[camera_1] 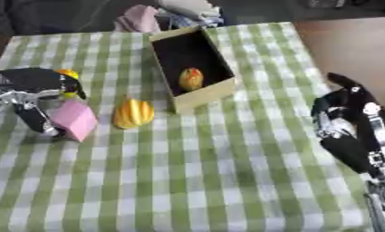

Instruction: Pick up objects on the table and place them in the box.

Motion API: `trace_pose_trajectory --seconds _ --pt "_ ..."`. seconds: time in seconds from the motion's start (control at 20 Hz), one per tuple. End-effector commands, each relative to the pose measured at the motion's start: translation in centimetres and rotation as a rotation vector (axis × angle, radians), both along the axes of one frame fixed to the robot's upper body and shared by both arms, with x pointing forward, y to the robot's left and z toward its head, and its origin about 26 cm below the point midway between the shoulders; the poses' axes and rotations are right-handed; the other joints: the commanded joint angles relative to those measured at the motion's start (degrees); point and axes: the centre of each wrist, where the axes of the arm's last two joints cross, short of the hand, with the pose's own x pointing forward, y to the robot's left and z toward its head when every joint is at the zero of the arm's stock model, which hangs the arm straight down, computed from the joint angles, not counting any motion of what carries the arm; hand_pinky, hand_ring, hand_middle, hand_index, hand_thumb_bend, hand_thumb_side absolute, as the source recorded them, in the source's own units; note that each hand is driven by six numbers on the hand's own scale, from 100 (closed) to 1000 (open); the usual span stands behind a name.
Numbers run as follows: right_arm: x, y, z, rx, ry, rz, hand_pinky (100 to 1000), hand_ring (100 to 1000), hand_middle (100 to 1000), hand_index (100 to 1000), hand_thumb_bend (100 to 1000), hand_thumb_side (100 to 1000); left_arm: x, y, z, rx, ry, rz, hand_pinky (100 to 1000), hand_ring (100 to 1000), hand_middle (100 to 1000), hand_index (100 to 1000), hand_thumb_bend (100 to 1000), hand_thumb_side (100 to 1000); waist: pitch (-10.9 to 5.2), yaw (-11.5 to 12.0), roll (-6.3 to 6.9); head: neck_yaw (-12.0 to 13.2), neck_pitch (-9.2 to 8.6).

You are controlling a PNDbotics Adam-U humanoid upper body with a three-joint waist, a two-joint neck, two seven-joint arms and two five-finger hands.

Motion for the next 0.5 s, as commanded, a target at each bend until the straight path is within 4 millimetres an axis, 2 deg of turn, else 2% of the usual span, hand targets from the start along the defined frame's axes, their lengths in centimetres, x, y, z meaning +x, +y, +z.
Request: trace_pose_trajectory --seconds 0.05,0.2,0.5 --pt "0.1 0.0 0.6 0.001 -0.021 0.006 475 610 545 888 100 470 0.1 0.3 1.9 -0.008 -0.074 -0.004 788 647 577 690 474 143 -0.94 -0.04 0.23 -0.05 0.27" --pt "0.1 0.0 0.6 0.001 -0.02 0.007 475 610 545 888 100 470 0.1 0.0 3.8 -0.037 -0.137 -0.007 780 621 534 661 454 138 -0.97 -0.07 0.29 -0.18 0.27" --pt "0.1 0.3 0.4 -0.006 -0.013 0.026 476 610 544 885 100 470 1.2 -1.6 8.7 -0.149 -0.302 -0.021 766 620 541 668 382 125 -1.22 -0.6 0.39 0.23 0.27"
